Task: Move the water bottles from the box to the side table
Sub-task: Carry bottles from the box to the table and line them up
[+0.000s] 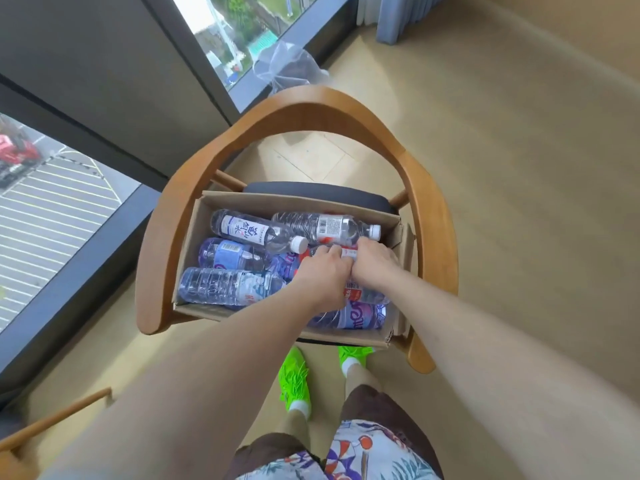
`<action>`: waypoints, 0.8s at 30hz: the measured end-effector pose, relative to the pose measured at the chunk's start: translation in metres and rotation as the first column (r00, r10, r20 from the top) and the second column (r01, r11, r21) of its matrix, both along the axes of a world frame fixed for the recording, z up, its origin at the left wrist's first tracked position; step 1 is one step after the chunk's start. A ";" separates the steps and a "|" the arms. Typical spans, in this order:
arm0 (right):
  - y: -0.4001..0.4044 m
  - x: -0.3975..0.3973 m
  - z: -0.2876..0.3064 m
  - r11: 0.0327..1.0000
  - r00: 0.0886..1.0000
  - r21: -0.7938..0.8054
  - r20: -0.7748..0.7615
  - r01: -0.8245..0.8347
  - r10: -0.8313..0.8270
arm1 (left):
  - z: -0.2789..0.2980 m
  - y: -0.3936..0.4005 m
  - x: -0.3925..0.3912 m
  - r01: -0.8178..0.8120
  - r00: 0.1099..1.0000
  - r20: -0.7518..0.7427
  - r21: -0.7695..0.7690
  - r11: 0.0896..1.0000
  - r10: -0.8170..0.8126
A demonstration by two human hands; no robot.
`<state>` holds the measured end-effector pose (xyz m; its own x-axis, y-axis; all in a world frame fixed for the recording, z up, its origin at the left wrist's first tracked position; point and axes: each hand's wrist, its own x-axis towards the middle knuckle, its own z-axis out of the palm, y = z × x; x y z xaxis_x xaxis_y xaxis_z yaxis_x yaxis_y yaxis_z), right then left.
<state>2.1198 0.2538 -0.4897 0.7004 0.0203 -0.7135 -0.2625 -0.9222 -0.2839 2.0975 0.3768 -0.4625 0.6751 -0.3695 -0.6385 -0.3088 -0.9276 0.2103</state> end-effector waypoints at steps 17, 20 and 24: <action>0.012 -0.013 -0.007 0.992 0.987 -0.037 -0.117 -0.118 0.113 | 0.012 0.015 0.002 0.165 0.927 -0.355 0.094 0.982 -0.122; 0.008 -0.017 -0.003 0.999 0.994 -0.039 -0.110 -0.033 0.029 | 0.027 0.027 0.013 0.145 0.900 -0.432 0.159 0.977 -0.063; 0.011 -0.033 0.012 0.986 0.977 -0.040 -0.135 0.162 -0.166 | 0.051 0.052 0.025 0.114 0.867 -0.498 0.199 0.973 0.001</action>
